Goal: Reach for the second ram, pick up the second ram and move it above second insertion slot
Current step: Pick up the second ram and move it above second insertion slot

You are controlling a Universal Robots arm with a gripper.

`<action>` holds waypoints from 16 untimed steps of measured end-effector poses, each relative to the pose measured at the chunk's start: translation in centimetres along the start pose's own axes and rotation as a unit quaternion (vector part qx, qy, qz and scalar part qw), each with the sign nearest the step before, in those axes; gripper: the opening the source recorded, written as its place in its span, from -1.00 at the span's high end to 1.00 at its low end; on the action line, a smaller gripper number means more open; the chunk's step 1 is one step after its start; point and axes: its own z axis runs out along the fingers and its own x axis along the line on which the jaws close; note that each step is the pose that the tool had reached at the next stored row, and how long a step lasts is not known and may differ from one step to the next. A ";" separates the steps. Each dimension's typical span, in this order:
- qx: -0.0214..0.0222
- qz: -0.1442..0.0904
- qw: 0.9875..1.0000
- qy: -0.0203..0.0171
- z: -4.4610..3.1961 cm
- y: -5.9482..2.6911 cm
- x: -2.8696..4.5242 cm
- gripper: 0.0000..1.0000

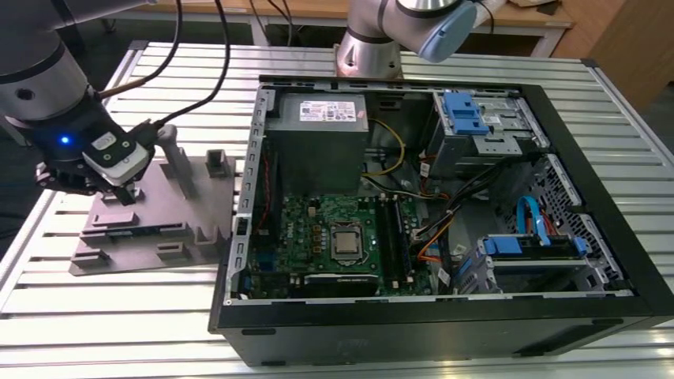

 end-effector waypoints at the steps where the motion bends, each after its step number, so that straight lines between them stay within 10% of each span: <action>1: 0.000 -0.008 1.000 0.000 0.00 0.00 0.00 0.79; 8: -0.001 -0.064 0.998 0.003 0.00 0.00 0.00 0.79; 16: -0.002 -0.126 0.992 0.005 0.01 0.00 0.00 0.79</action>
